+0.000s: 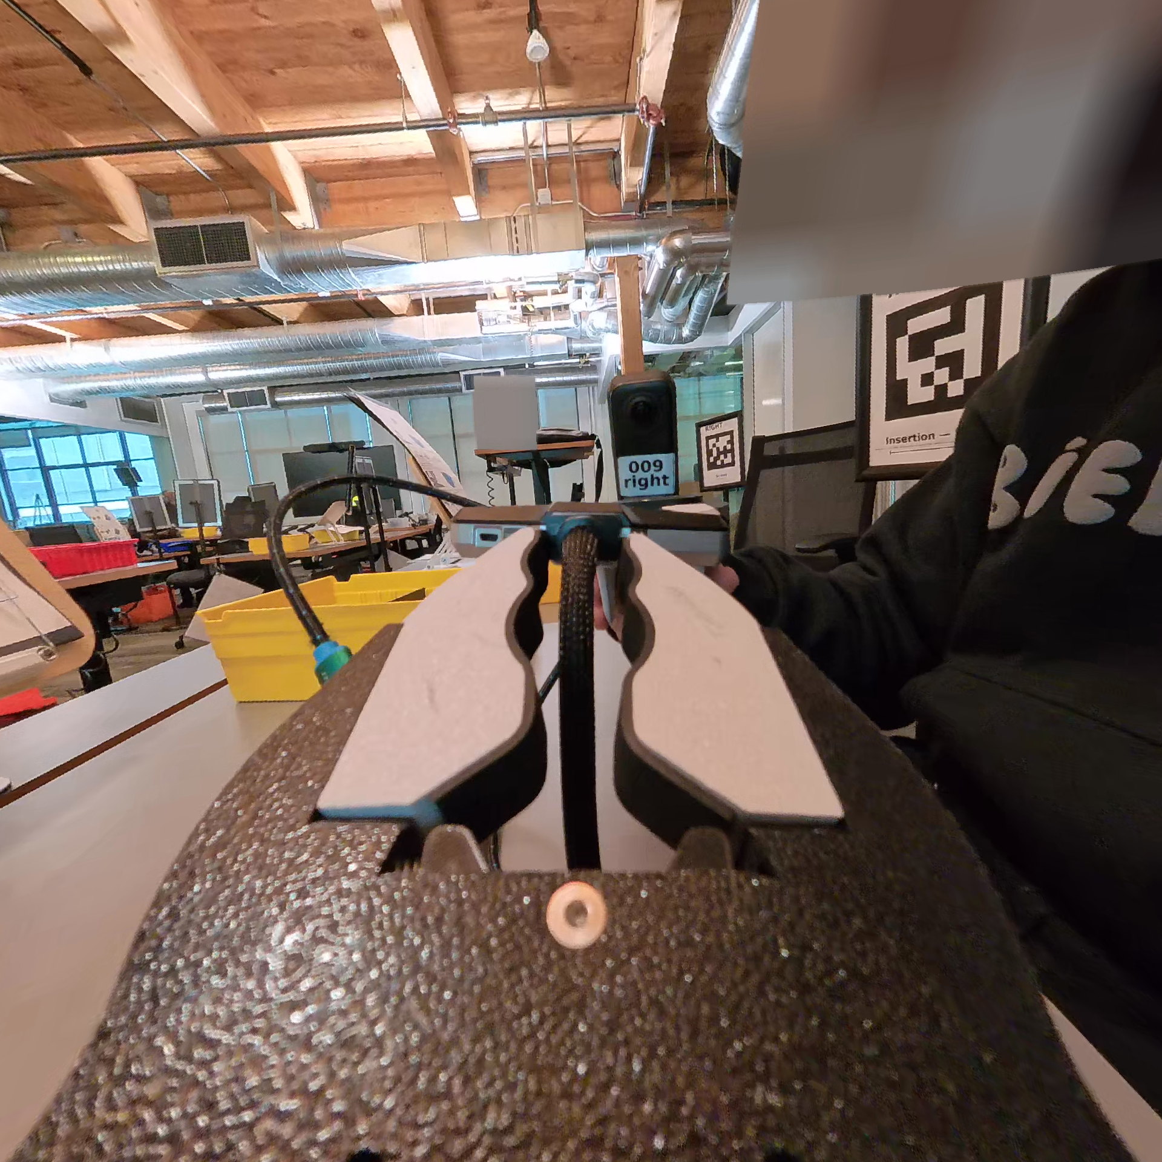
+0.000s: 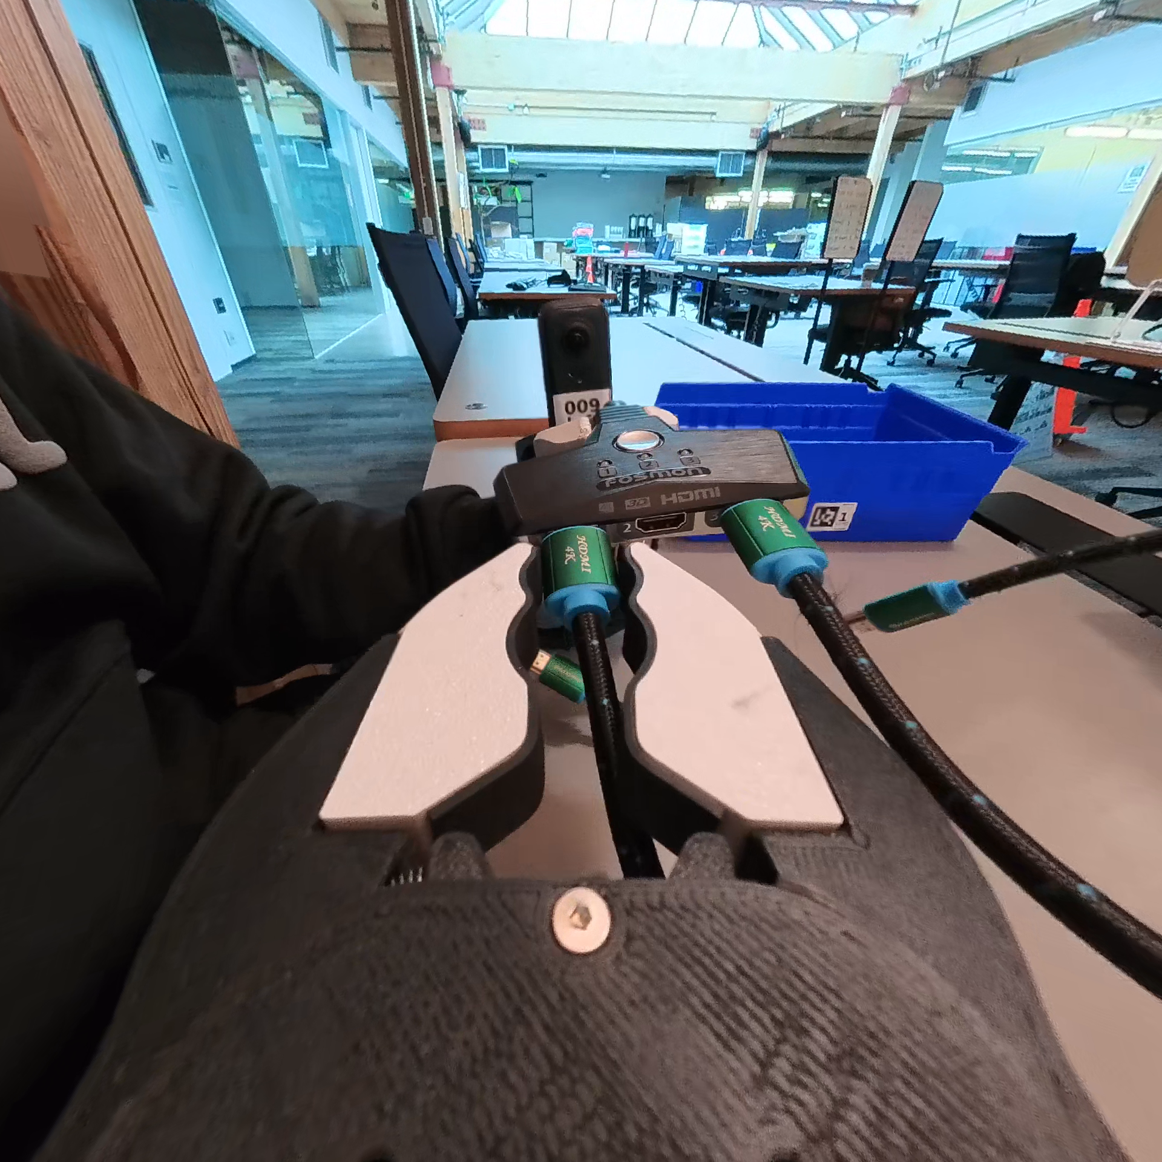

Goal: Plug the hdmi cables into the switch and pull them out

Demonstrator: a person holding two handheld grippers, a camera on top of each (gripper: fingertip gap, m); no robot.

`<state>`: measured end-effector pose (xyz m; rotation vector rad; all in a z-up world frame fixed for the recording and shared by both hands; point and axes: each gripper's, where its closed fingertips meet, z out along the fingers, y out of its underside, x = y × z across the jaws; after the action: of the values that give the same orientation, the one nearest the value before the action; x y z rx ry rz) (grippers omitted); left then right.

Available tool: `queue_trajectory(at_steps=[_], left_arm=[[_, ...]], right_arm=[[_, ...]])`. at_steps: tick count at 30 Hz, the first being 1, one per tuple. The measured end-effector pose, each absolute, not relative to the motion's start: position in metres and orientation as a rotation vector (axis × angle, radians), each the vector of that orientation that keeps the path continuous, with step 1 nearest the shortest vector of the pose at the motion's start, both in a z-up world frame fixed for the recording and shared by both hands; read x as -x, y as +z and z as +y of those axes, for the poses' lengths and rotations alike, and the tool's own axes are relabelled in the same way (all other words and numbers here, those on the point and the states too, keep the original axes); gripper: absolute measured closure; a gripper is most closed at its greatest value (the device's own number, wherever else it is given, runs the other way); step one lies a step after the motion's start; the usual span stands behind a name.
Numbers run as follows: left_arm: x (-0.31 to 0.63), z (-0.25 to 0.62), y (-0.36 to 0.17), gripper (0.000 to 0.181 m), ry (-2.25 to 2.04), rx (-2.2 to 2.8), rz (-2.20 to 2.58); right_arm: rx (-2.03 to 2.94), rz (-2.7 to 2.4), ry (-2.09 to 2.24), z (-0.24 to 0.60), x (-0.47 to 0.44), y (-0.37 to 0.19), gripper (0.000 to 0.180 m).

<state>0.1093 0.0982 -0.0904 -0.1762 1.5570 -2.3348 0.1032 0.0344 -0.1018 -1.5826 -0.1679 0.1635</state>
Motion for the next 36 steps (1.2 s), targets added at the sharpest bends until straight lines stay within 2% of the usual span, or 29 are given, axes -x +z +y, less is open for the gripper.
queue_trajectory(at_steps=[11,27,30,36], left_arm=[[-0.108,0.102,-0.089,0.16,-2.369,0.172,1.528],[-0.104,0.092,-0.102,0.159,-2.241,0.143,1.749],[-0.099,0.156,-0.07,0.16,-2.418,0.224,1.412],[-0.103,0.134,-0.064,0.16,-2.326,0.179,1.421]], right_arm=[[1.523,-0.152,0.214,0.038,-0.101,-0.097,0.157],[1.757,-0.291,0.187,0.013,-0.103,-0.11,0.156],[1.666,-0.087,0.085,-0.029,-0.149,-0.079,0.157],[1.67,-0.296,0.03,-0.036,-0.112,-0.056,0.157]])
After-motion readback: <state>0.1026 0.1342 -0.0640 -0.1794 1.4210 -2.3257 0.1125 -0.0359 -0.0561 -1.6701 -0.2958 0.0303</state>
